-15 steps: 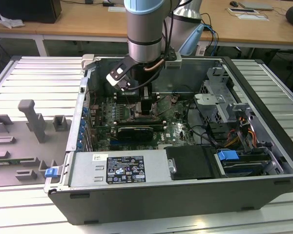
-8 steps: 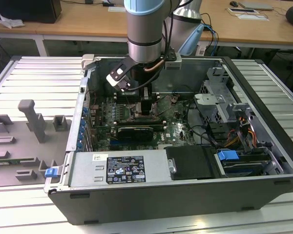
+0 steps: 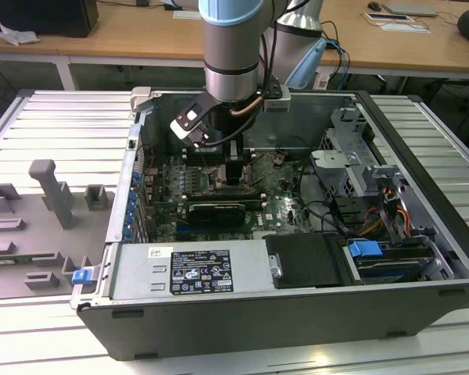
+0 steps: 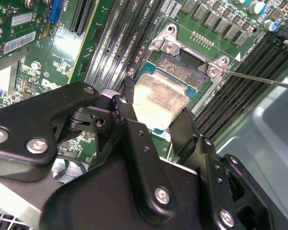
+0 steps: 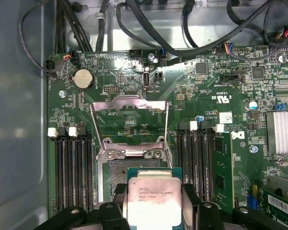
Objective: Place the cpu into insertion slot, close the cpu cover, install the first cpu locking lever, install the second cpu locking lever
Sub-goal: 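Place the cpu into insertion slot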
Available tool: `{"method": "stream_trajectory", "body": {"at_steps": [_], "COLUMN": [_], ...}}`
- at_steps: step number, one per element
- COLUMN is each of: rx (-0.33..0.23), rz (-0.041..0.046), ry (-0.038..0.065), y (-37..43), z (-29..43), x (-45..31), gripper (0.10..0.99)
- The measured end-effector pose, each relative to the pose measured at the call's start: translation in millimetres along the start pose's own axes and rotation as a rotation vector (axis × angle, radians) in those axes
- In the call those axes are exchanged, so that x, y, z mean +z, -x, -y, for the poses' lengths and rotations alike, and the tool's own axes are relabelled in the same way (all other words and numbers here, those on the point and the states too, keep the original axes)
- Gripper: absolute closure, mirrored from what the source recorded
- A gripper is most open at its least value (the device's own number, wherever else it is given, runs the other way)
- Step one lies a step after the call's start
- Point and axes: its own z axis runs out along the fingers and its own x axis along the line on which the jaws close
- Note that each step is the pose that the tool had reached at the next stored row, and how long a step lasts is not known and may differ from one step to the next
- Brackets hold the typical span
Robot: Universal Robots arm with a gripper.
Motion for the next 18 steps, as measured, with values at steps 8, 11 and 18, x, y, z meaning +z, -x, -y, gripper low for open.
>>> {"method": "stream_trajectory", "body": {"at_steps": [8, 11, 18], "rx": [0.000, 0.000, 0.000], "rz": [0.0000, -0.0002, 0.0000], "ry": [0.000, 0.000, 0.000], "y": [0.0, -0.5, -8.5], "z": [0.1, -0.1, -1.5], "x": [1.4, 2.0, 3.7], "gripper": [0.549, 0.549, 0.549]}}
